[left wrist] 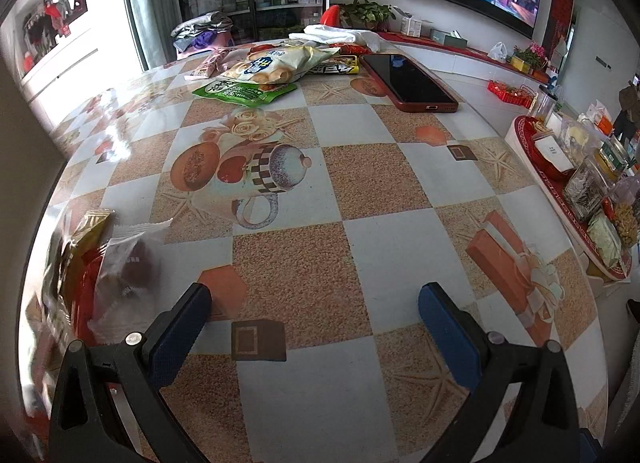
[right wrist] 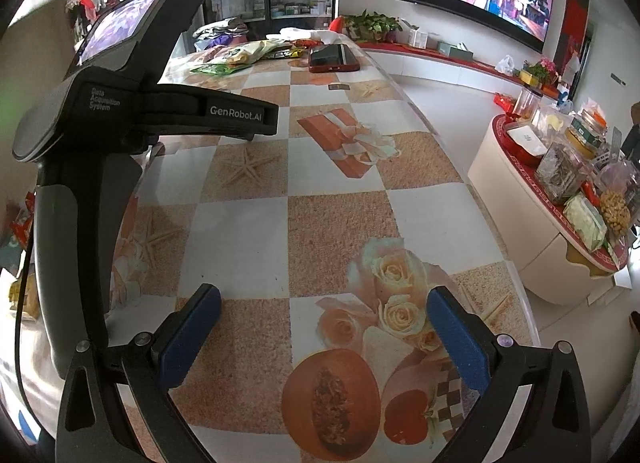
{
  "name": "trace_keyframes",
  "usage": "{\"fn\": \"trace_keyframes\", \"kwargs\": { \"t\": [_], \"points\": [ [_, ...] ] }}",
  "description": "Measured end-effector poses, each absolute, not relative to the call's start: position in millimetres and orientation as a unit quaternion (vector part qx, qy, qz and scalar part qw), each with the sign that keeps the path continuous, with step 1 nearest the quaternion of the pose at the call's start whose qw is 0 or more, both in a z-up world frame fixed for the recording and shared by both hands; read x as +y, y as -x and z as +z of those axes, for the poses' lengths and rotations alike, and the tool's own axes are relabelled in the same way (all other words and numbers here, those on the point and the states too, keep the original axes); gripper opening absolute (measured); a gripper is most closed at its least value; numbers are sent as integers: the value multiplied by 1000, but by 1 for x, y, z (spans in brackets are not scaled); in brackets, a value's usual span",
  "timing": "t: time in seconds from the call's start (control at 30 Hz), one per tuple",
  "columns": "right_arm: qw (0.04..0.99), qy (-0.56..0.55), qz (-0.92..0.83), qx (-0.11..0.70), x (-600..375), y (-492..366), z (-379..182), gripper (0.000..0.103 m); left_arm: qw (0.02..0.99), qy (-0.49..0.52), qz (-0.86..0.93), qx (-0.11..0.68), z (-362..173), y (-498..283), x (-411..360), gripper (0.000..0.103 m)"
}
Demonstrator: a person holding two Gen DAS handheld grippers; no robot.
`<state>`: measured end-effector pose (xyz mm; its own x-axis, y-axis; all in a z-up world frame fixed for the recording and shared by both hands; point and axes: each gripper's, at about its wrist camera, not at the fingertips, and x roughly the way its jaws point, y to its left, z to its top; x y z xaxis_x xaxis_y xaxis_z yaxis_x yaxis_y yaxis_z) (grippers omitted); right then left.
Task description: Organize snacks
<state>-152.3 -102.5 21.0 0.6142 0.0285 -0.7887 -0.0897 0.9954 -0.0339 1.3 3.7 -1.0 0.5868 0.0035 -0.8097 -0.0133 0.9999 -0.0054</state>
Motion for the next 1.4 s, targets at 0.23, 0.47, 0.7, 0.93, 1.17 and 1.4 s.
{"fn": "trace_keyframes", "kwargs": {
  "t": [0.23, 0.47, 0.7, 0.93, 1.17, 1.4],
  "points": [
    [896, 36, 32, 441, -102, 151, 21, 103, 891, 5, 5, 454, -1, -2, 4, 103],
    [900, 35, 32, 433, -104, 155, 19, 103, 891, 5, 5, 454, -1, -2, 5, 103],
    [901, 34, 31, 432, -104, 156, 18, 103, 891, 5, 5, 454, -2, -2, 6, 103],
    [898, 31, 23, 438, -102, 155, 19, 103, 891, 5, 5, 454, -2, -2, 6, 103],
    [884, 31, 26, 467, -102, 148, 20, 103, 891, 5, 5, 454, -2, -2, 7, 103],
    [870, 36, 34, 490, -101, 145, 20, 103, 891, 5, 5, 454, -2, -3, 7, 103]
  ]
}}
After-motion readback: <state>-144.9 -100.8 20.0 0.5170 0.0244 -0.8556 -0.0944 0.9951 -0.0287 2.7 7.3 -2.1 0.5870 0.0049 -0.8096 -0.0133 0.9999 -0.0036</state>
